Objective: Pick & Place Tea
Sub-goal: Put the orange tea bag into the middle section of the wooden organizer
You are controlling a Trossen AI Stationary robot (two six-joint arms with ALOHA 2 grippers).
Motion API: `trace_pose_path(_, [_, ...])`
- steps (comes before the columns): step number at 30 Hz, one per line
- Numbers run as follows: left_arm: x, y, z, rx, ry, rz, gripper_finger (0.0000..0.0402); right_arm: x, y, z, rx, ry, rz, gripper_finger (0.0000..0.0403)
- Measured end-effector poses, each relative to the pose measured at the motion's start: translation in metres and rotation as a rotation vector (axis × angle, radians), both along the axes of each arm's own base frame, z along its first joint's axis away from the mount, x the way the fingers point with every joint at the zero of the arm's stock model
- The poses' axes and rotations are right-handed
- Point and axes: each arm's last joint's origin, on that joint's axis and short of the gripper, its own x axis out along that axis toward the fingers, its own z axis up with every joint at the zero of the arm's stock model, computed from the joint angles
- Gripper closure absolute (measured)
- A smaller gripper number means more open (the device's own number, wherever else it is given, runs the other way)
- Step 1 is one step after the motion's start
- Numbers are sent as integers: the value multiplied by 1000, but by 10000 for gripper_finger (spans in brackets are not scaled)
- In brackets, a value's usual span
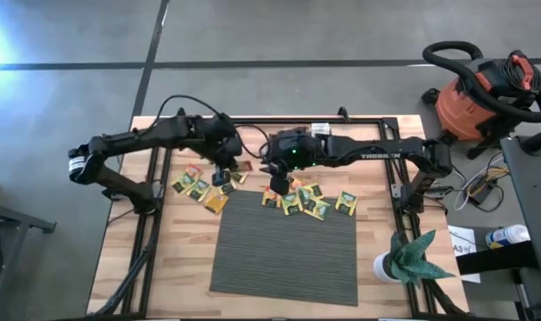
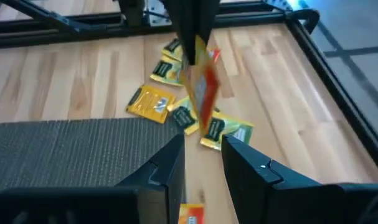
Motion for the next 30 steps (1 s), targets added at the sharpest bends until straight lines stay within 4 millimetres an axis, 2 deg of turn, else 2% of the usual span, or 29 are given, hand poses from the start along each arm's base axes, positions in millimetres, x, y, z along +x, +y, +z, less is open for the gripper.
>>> trace_pose_path(8, [15,0,-12,1,25,-45,401,3,2,7,-13,-23,-8,295])
trace_pose_path(15, [28,-7,-7,24,-78,-83,401,3,1,5,-12,-20,-17,253])
trace_pose_path(22, [33,-11,-4,34,-121,-95,401,1,1,2,3,18,-21,219])
trace_pose_path(26, [33,-11,-4,33,-121,-92,401,0,2,0,21,32,-32,220])
trace_pose_path(30, [34,-11,-3,19,-137,-85,401,0,2,0,21,29,-31,243])
